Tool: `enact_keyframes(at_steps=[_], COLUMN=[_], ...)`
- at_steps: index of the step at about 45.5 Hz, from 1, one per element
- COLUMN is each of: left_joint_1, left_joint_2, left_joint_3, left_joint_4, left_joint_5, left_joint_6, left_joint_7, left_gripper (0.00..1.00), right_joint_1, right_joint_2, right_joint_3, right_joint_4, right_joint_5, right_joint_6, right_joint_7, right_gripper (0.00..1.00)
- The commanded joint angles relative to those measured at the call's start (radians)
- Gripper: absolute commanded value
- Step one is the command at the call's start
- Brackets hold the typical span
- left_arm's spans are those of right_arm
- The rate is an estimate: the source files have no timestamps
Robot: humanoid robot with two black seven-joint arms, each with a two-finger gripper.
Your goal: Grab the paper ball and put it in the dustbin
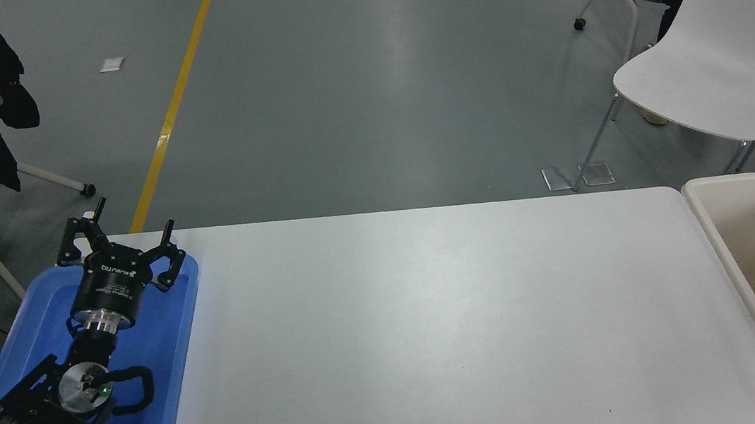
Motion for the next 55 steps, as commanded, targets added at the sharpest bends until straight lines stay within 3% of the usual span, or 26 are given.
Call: enact_keyframes(at_steps=[1, 18, 25, 39, 50, 55], left_joint_1=[0.0, 0.0, 0.0, 0.0, 0.0, 0.002], left_joint_2=[0.0, 0.0, 0.0, 0.0, 0.0, 0.0], left_joint_3=[0.0, 0.0, 0.0, 0.0, 0.0, 0.0], left_joint_4=[0.0, 0.0, 0.0, -0.002, 0.0, 0.0], left_joint_5=[0.0, 0.001, 0.0, 0.0, 0.001, 0.0], left_joint_6=[0.0, 0.0, -0.002, 0.0, 0.0, 0.0], left_joint_7=[0.0, 0.0, 0.0, 0.0, 0.0, 0.0], left_gripper=[1.0, 1.0, 1.0, 1.0, 1.0, 1.0], right_joint_1=[-0.002, 0.015, 0.036, 0.009, -0.091, -0.166], right_joint_2=[0.003, 0.005, -0.003, -0.15, -0.121, -0.084], right_joint_3=[0.007, 0.013, 0.127, 0.863, 1.359, 1.523], right_joint_4=[0.0, 0.023, 0.111, 0.447, 0.571, 0.643], right_joint_5=[0.0, 0.0, 0.0, -0.003, 0.0, 0.001], right_joint_6=[-0.006, -0.003, 0.008, 0.008, 0.02, 0.097], right_joint_7=[0.0, 0.0, 0.006, 0.009, 0.009, 0.011], right_gripper=[1.0, 1.0, 1.0, 1.0, 1.0, 1.0])
